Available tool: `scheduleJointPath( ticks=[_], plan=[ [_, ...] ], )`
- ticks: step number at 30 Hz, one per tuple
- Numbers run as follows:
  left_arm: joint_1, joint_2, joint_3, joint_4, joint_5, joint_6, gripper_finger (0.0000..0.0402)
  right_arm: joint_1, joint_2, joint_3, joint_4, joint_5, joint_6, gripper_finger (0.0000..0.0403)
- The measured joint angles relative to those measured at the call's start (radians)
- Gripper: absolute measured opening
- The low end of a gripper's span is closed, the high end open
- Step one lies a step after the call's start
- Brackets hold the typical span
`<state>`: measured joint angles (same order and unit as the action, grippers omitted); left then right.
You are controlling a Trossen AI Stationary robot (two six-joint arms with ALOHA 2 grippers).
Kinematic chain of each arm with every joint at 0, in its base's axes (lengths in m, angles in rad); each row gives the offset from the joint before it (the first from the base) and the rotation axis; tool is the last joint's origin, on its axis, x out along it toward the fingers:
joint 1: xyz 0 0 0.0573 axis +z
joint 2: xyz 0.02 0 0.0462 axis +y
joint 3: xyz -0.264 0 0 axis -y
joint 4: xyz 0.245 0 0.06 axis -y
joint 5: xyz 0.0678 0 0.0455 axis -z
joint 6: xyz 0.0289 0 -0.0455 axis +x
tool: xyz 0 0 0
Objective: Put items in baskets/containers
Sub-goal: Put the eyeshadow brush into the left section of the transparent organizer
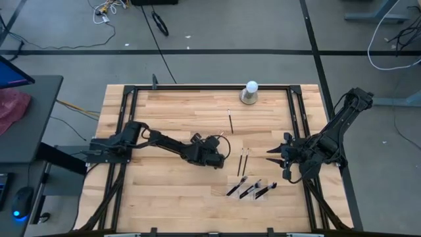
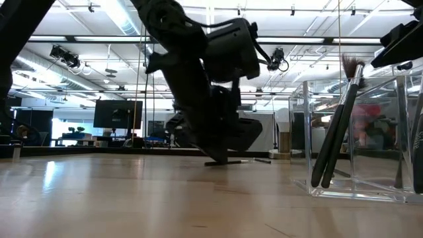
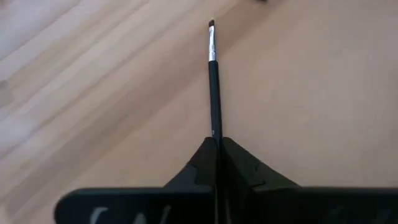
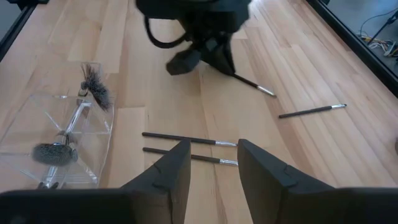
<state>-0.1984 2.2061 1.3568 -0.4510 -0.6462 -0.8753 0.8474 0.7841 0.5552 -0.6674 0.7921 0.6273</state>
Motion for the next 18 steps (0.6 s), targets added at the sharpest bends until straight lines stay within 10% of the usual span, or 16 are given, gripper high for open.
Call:
scheduleJointPath(
  ticks=[18],
  plan=[
    [-0.086,-0.068,-0.006,-0.098,0.067,0.076,0.0051,0.000,0.000,0.000,0.002,0.000,-0.008,0.0134]
  ],
)
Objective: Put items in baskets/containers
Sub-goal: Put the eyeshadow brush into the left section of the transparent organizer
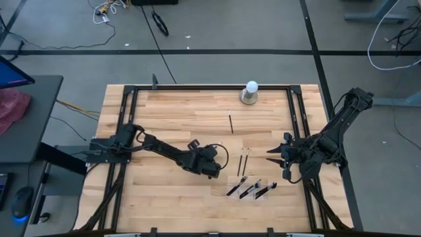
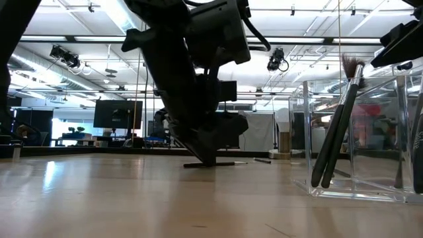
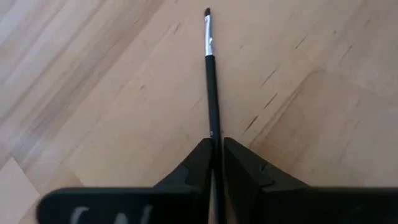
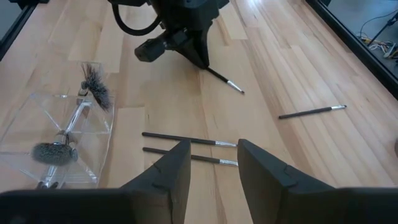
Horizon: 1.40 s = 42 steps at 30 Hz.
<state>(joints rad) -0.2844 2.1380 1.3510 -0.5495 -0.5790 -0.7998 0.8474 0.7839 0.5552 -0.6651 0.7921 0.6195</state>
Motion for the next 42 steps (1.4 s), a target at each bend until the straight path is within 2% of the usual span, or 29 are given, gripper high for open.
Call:
scheduleJointPath(
  ticks=[8,12,20,27,31,35,38,42],
  plan=[
    [0.001,0.000,-0.001,0.023,-0.051,-0.011,0.0157,0.000,0.000,0.000,0.001,0.000,-0.001,0.0134],
    [0.007,0.001,0.000,0.064,-0.079,-0.011,0.0187,0.000,0.000,0.000,0.011,0.000,-0.003,0.0134],
    [0.076,0.007,-0.002,0.238,-0.068,0.154,0.0176,0.000,0.000,0.000,0.040,0.000,-0.033,0.0134],
    [0.140,0.006,-0.013,0.278,-0.052,0.179,0.0175,0.000,0.000,0.000,0.039,-0.013,-0.033,0.0134],
    [0.154,0.001,-0.115,0.534,0.004,0.215,0.0174,0.000,0.000,0.000,0.039,-0.021,-0.033,0.0134],
    [0.157,-0.004,-0.222,0.722,-0.012,0.197,0.0174,0.000,0.000,0.000,0.039,-0.023,-0.032,0.0134],
    [0.140,-0.003,-0.275,0.797,-0.045,0.198,0.0174,0.000,0.000,0.000,0.040,-0.023,-0.033,0.0134],
    [0.109,-0.005,-0.307,0.809,-0.066,0.261,0.0169,0.000,0.000,0.000,0.041,-0.023,-0.034,0.0134]
  ],
)
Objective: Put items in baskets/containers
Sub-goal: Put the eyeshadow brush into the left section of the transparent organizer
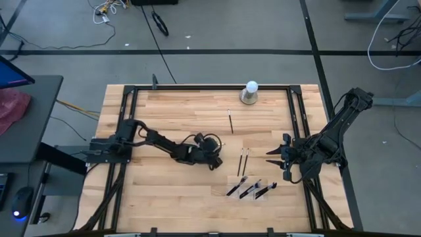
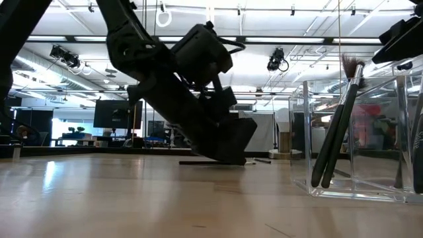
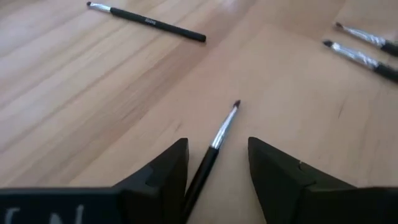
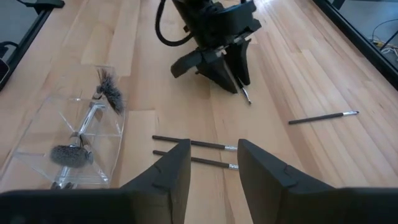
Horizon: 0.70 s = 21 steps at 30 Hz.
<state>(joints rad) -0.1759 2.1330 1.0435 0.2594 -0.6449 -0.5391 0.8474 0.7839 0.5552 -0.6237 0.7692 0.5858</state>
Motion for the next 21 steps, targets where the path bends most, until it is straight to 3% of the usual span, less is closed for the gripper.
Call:
scheduleJointPath(
  ticks=[4,13,17,21],
  plan=[
    [-0.020,-0.002,-0.003,-0.017,0.041,0.068,0.0153,0.000,0.000,0.000,0.003,0.000,0.000,0.0134],
    [0.029,-0.008,-0.002,-0.010,0.289,0.124,0.0067,0.000,0.000,0.000,0.003,0.000,-0.004,0.0134],
    [0.041,-0.008,-0.002,0.000,0.319,0.128,0.0018,0.000,0.000,0.000,0.003,0.000,-0.004,0.0134],
    [0.045,-0.008,-0.002,0.016,0.325,0.119,0.0015,0.000,0.000,0.000,0.003,0.000,-0.019,0.0134]
  ],
)
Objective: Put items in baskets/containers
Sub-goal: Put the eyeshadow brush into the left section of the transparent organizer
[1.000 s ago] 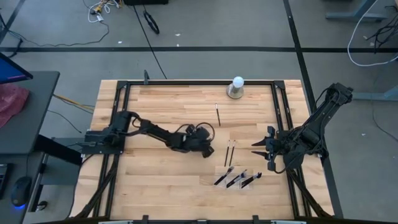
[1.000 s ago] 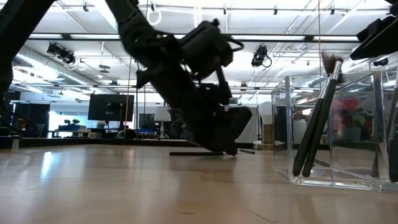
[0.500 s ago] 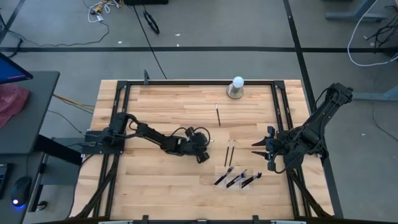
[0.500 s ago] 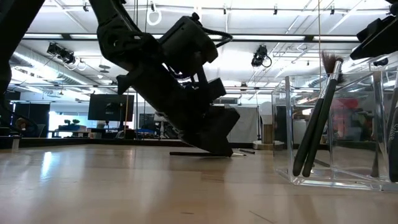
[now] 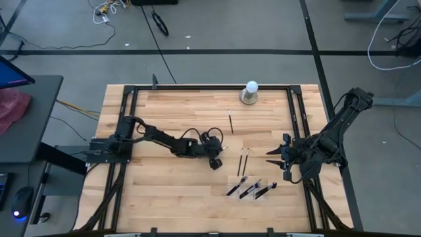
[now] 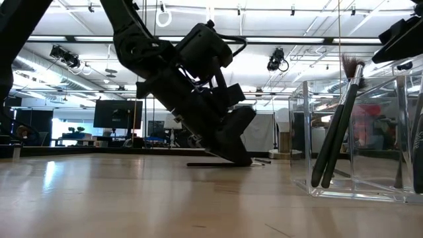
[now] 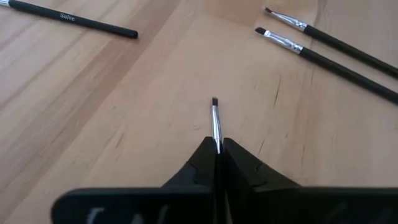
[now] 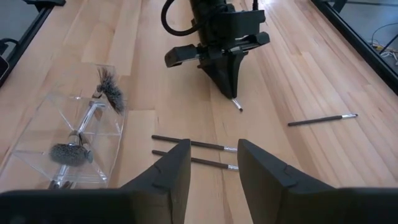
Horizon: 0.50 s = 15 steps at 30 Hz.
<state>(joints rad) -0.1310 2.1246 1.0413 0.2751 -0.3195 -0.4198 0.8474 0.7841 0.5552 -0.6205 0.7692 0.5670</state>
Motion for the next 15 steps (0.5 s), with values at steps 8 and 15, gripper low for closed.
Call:
scheduleJointPath(
  ticks=[8,15],
  plan=[
    [-0.003,0.013,-0.007,0.108,-0.022,0.034,0.0010,0.000,0.000,0.000,0.000,0.000,0.000,0.0134],
    [-0.005,0.019,-0.009,0.245,-0.033,0.091,0.0008,0.000,0.000,0.000,0.000,0.000,0.000,0.0134]
  ],
)
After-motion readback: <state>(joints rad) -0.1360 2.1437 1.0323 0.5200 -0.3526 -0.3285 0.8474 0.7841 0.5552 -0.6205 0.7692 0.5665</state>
